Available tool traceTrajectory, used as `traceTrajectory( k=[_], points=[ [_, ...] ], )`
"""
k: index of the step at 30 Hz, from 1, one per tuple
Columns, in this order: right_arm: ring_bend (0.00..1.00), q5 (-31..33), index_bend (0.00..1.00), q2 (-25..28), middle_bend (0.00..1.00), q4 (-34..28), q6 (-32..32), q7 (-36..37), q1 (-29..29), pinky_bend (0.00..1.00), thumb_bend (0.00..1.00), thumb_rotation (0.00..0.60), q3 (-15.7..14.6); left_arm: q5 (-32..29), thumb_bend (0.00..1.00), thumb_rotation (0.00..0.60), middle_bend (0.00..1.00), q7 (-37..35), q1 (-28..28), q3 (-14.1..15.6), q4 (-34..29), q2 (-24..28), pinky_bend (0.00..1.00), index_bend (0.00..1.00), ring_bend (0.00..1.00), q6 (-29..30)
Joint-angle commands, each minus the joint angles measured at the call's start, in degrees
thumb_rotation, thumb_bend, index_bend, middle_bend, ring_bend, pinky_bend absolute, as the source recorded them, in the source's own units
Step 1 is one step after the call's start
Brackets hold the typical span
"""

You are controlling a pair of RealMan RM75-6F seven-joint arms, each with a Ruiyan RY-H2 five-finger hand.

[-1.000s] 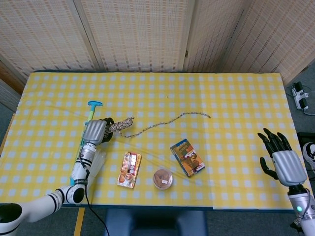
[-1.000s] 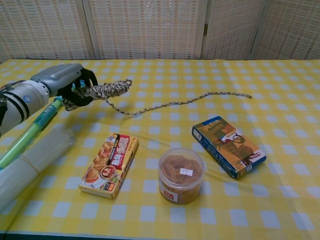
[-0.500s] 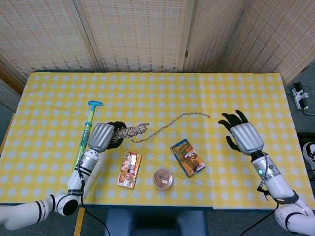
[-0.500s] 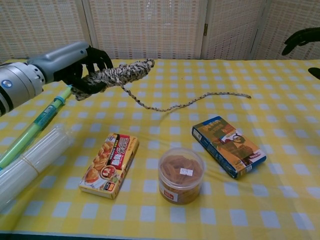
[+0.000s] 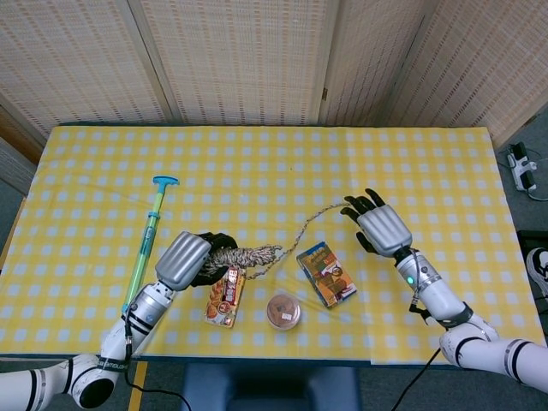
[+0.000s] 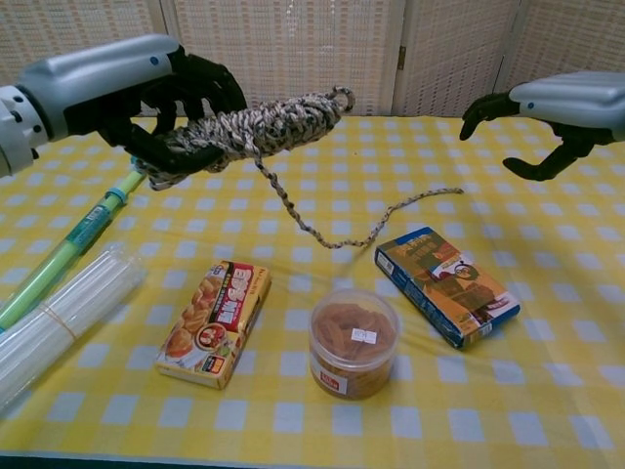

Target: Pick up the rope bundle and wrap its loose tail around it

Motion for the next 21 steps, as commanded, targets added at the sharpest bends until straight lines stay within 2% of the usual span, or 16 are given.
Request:
traceTrajectory(
  k=[1,8,14,21],
  points=[
    [0.14,-1.0,0.25,-1.8,0.13,1.1,-1.1,-0.8,1.4,0.0,0.56,0.6,-1.1,-0.7,0.56,0.6,0.62,0.4,0.0,-0.1,-0.5,0.2,0.72,0.62,0.63,-0.2],
    [0.14,-0.6,0.25,-7.0,0.13,5.0,-3.0,-2.6,5.0,0.0,0.56,0.6,-1.5,-4.0,0.56,0.6,0.62,3.6,-0.6,-1.3,2.7,-1.3,0.72,0.62,0.63,-0.1],
    [0.14,3.7,0.27,-10.6,0.13,11.5,-6.1,-4.3,8.8,0.0,0.56,0.6,0.2,-8.3,0.56,0.6,0.62,7.0,-0.9,-2.7,7.5,-3.1,0.72,0.62,0.63,0.8],
    [0.14,8.0,0.3,-14.9,0.13,19.0,-10.1,-8.5,13.4,0.0,0.56,0.6,0.2,-9.0,0.56,0.6,0.62,6.5,-0.5,-2.3,8.0,-3.2,0.72,0.62,0.63,0.7]
  ],
)
